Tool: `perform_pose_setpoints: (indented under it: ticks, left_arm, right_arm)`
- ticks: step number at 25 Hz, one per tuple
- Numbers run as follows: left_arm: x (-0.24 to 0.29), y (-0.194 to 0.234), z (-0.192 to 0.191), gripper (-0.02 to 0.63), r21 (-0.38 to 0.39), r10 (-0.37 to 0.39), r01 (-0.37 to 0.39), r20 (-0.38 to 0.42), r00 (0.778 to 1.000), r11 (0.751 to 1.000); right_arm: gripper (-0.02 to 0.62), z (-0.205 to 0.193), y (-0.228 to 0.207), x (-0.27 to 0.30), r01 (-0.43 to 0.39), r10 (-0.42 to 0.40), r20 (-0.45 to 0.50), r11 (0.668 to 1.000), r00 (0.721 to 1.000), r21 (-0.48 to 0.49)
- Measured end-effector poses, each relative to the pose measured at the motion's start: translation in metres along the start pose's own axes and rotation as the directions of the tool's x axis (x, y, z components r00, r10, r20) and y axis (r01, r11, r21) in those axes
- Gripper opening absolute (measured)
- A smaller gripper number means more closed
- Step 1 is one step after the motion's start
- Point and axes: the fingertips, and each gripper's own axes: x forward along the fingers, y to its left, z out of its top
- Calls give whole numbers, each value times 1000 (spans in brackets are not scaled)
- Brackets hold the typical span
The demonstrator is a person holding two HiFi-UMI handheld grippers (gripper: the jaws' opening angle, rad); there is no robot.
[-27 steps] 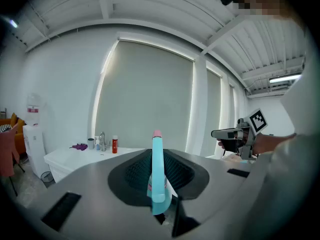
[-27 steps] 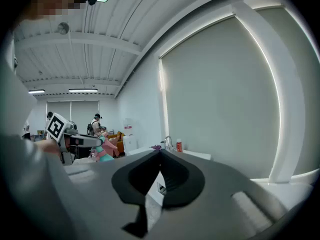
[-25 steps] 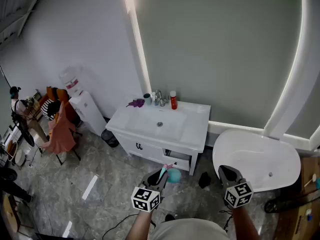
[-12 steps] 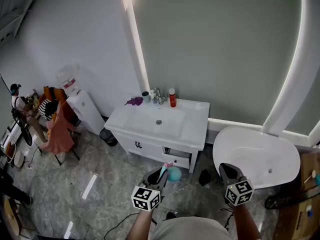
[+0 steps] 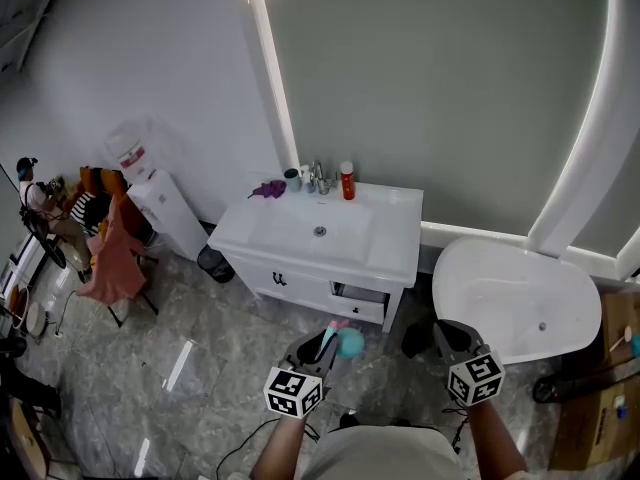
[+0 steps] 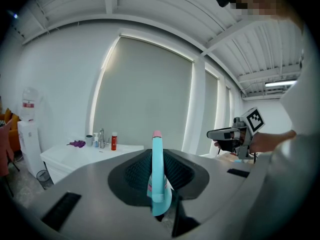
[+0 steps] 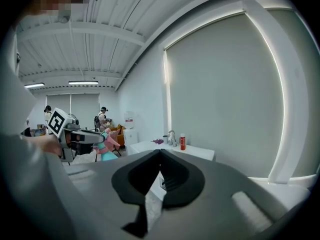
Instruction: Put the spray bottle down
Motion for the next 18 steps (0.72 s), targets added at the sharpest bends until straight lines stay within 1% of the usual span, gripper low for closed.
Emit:
perform_pose_setpoints:
  ticks: [11,18]
  left_arm:
    - [-16,30,-12,67,8,-57,57,-13,998,998]
    - [-6,44,-12,67,-6,-67,67,-15,998,998]
  right_arm:
    - [11,-12,30,9,61,-61,2,997,998,40]
    - [10,-13,25,22,77,-76,-19,996,997,45]
